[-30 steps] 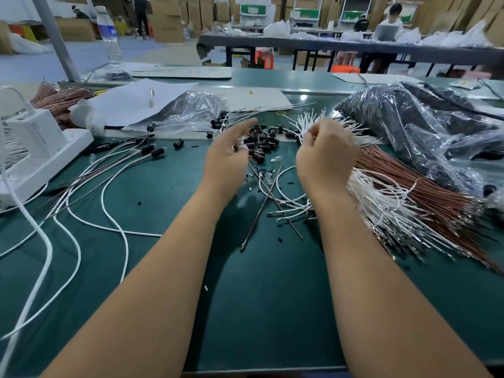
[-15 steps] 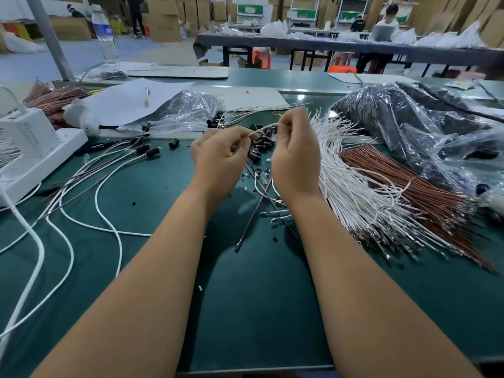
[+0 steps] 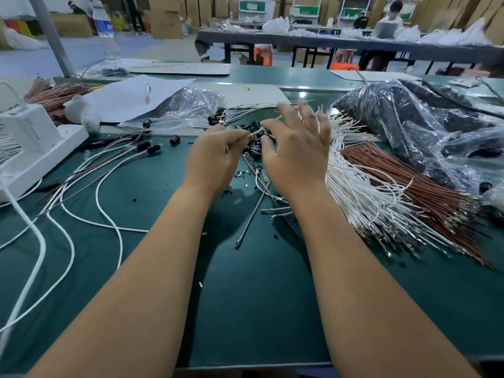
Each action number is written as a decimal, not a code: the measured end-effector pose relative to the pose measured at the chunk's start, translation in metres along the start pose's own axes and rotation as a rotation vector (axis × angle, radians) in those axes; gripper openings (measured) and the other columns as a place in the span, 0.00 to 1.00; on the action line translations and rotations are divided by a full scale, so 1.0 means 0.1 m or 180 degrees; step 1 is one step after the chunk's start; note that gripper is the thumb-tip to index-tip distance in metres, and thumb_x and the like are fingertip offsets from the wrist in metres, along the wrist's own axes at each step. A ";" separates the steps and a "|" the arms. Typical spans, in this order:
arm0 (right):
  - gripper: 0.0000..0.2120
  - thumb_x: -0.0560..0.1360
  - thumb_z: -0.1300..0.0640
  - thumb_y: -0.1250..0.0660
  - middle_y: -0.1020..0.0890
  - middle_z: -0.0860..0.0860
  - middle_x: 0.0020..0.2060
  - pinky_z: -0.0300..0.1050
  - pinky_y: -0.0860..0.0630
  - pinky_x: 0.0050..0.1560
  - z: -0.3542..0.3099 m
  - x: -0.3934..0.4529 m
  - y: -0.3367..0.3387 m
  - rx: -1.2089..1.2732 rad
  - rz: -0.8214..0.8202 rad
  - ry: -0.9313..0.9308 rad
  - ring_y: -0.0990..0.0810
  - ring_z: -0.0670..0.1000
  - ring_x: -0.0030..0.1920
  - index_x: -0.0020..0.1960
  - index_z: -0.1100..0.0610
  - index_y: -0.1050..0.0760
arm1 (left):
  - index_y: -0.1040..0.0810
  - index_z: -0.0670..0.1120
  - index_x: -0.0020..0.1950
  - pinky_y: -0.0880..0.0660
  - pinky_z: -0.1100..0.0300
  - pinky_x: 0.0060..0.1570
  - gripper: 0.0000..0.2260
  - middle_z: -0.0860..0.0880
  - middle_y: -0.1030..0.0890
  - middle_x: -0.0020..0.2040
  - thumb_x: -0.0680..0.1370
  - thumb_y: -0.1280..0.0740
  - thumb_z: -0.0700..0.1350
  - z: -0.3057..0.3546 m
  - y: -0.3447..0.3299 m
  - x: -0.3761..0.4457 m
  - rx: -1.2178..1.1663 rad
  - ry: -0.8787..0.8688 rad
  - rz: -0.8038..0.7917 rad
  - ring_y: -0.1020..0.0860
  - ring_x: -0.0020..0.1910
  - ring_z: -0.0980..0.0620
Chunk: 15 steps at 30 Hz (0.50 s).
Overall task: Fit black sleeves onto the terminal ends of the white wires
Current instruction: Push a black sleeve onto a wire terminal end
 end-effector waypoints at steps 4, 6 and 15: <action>0.17 0.79 0.49 0.39 0.30 0.45 0.71 0.52 0.68 0.71 -0.04 -0.02 -0.02 -0.0096 -0.0066 0.0187 0.45 0.49 0.77 0.68 0.45 0.28 | 0.17 0.47 0.57 0.33 0.65 0.41 0.09 0.53 0.25 0.39 0.79 0.33 0.45 0.03 -0.05 0.00 -0.0069 -0.0037 -0.0094 0.28 0.40 0.54; 0.15 0.79 0.50 0.41 0.27 0.44 0.69 0.55 0.73 0.70 -0.05 -0.02 -0.02 -0.0189 -0.0143 0.0234 0.44 0.50 0.77 0.65 0.44 0.26 | 0.17 0.48 0.57 0.33 0.63 0.41 0.09 0.49 0.24 0.40 0.78 0.33 0.44 0.04 -0.06 -0.01 -0.0017 -0.0099 -0.0110 0.28 0.41 0.53; 0.12 0.80 0.58 0.41 0.17 0.46 0.43 0.51 0.50 0.76 0.08 -0.01 -0.11 0.0236 -0.0582 -0.0254 0.26 0.48 0.42 0.47 0.50 0.19 | 0.19 0.40 0.42 0.39 0.63 0.28 0.10 0.51 0.30 0.27 0.80 0.36 0.43 -0.05 -0.08 -0.02 -0.0204 0.0313 -0.0609 0.38 0.25 0.58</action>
Point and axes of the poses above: each hand's wrist, its own x-axis towards the middle knuckle, its own y-axis out of the back of the hand, z = x × y, the point moved 5 cm from there along x, towards the middle knuckle
